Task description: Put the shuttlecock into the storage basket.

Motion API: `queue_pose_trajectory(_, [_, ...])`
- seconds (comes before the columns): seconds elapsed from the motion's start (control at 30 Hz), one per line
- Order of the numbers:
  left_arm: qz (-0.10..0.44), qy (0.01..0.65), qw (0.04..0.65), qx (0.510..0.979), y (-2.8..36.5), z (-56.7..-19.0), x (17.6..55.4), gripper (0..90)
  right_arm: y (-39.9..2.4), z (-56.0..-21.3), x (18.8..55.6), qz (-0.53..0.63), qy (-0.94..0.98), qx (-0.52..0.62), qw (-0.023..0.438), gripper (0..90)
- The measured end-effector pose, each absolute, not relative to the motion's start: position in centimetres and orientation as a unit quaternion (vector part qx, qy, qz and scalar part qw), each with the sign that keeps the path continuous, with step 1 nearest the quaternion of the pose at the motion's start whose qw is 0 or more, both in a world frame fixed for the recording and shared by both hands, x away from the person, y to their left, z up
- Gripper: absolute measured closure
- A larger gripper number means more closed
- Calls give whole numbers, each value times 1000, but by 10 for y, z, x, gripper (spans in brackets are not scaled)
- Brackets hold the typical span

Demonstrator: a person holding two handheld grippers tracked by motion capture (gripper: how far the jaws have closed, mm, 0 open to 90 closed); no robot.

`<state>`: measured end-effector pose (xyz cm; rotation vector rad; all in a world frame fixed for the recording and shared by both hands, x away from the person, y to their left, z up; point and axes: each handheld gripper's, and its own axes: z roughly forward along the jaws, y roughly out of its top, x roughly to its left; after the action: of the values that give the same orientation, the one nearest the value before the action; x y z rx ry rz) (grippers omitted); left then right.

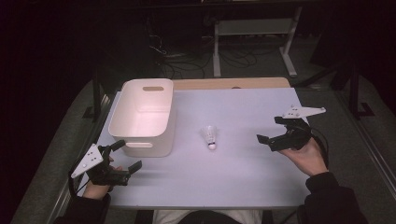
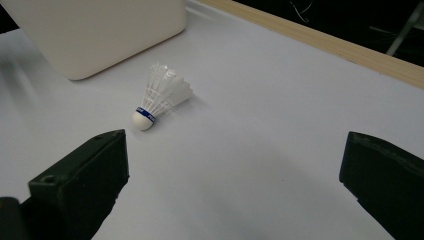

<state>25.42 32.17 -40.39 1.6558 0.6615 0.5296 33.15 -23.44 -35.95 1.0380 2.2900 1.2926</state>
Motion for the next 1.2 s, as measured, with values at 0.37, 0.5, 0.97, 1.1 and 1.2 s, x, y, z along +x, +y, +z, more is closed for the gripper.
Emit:
queue_pose_trajectory(0.37, [228,285,598,714,322,-404,254,0,-221,-352,341,441,814,348,149,0])
queue_pose_trajectory(0.5, [228,285,598,713,322,-404,254,0,-218,-352,343,439,816,346,145,0])
queue_pose_trajectory(0.97, [227,285,598,713,322,-404,254,0,-201,-348,355,427,830,334,133,0])
queue_pose_trajectory(1.1, [227,285,599,713,322,-404,254,0,-195,-347,360,427,833,329,127,0])
queue_pose_trajectory(1.2, [227,286,599,713,322,-404,254,0,-191,-347,363,425,836,325,125,0])
